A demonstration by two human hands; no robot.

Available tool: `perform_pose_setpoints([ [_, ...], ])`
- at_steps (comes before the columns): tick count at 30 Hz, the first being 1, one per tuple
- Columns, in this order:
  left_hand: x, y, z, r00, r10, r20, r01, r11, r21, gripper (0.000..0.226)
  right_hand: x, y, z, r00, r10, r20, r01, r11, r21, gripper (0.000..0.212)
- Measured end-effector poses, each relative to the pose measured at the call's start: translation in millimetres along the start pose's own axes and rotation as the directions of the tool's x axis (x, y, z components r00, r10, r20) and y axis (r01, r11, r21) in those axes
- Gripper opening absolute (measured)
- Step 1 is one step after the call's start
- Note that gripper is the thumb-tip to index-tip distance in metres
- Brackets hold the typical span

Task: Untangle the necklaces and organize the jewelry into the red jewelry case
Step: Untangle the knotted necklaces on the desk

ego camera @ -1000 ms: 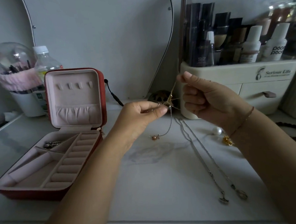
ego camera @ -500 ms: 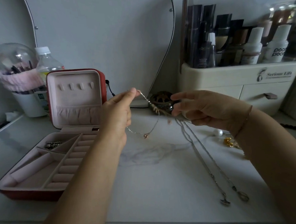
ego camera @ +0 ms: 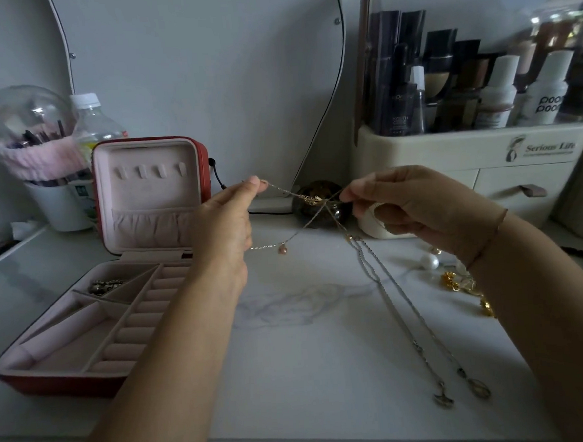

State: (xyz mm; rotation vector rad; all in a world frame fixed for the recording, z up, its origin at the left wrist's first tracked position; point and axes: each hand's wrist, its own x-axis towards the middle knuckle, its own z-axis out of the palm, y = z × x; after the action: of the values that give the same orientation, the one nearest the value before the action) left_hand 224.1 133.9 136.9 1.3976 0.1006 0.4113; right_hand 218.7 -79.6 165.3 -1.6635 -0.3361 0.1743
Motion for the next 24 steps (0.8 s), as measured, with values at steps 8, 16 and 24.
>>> perform_pose_setpoints([
  [8,-6.1,-0.1,2.7,0.989,-0.029,0.146,0.021,0.998,0.061,0.019,1.4,2.2,8.6,0.989,-0.129,-0.069,0.133,0.99,0.057,0.016],
  [16,-11.0,0.5,8.4,0.946,-0.115,0.304,0.101,0.993,0.06,0.023,1.0,-1.9,8.7,0.978,-0.199,0.059,0.175,0.942,0.285,0.018],
  [24,-15.7,-2.3,8.4,0.853,-0.126,0.506,0.049,0.986,0.162,0.007,1.1,-2.1,9.1,0.977,-0.195,0.084,0.16,0.935,0.318,0.02],
])
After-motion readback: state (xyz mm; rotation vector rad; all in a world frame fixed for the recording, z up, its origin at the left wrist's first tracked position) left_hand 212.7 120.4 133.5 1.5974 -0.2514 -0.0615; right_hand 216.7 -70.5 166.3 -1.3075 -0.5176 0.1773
